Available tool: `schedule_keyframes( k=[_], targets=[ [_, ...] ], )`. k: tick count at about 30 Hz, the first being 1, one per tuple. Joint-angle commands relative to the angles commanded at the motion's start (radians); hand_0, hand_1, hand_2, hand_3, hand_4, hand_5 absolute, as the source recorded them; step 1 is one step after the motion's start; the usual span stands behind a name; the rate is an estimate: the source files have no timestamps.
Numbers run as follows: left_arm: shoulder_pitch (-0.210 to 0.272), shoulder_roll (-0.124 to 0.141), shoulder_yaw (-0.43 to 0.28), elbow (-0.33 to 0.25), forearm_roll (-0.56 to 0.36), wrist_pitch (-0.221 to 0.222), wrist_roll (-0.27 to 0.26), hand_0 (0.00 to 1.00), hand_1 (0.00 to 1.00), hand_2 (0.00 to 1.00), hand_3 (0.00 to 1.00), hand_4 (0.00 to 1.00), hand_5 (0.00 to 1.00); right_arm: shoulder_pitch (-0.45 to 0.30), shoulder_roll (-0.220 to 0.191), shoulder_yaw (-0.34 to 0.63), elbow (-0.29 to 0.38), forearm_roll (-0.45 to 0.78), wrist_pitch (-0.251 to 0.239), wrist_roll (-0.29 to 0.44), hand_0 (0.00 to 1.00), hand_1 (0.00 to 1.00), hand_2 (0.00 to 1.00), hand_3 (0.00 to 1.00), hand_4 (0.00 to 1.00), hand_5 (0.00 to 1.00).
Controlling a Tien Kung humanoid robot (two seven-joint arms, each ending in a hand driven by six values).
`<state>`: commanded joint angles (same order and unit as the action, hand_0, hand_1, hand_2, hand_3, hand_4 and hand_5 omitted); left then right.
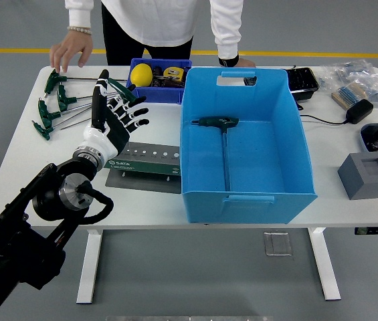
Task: Lift tool from toolbox,place it in box,lift tool from toolbox,place it in box
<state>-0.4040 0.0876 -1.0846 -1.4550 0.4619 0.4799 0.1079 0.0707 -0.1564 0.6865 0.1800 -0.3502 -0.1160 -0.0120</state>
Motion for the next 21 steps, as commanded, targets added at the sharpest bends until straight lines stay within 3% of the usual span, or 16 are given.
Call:
schedule_keyframes(
  k=[5,6,11,12,17,18,21],
  targets=[
    [-0.028,0.005,0.029,-0.039,0.007,-0.001,0.006,0.251,0.397,0.552,0.654,0.967,0.998,0.002,-0.001,0.004,0.000,-0.004,0.001,-0.001,0.637,0.615,0.746,0.784,0.998,0.970],
    [-0.034,0.005,0.034,-0.043,0.009,-0.002,0.007,0.249,0.392,0.535,0.580,0.998,0.901,0.002,-0.001,0.004,0.000,-0.005,0.001,-0.001,0.636,0.615,0.745,0.784,0.998,0.970],
    [-0.067,0.006,0.064,-0.051,0.010,0.001,0.001,0.249,0.392,0.535,0.580,0.998,0.901,0.005,-0.003,0.004,0.000,-0.006,0.001,-0.001,0.636,0.615,0.745,0.784,0.998,0.970],
    [-0.070,0.006,0.066,-0.052,0.012,0.004,-0.001,0.240,0.344,0.464,0.491,0.998,0.697,0.005,-0.003,0.003,0.000,-0.005,0.001,-0.001,0.637,0.615,0.746,0.783,0.998,0.970],
    [-0.089,0.002,0.079,-0.059,0.071,0.037,0.011,0.240,0.344,0.464,0.491,0.998,0.697,0.008,-0.005,0.002,0.000,-0.005,0.001,0.000,0.637,0.615,0.746,0.783,0.998,0.970],
    [-0.090,0.001,0.080,-0.061,0.084,0.040,0.019,0.205,0.197,0.282,0.326,0.998,0.383,0.008,-0.005,0.002,0.000,-0.005,0.001,0.000,0.636,0.615,0.745,0.783,0.998,0.967],
    [-0.096,0.001,0.087,-0.063,0.129,0.051,0.051,0.205,0.197,0.282,0.326,0.998,0.383,0.009,-0.006,0.002,0.000,-0.005,0.002,0.000,0.636,0.615,0.745,0.783,0.998,0.967]
  ],
)
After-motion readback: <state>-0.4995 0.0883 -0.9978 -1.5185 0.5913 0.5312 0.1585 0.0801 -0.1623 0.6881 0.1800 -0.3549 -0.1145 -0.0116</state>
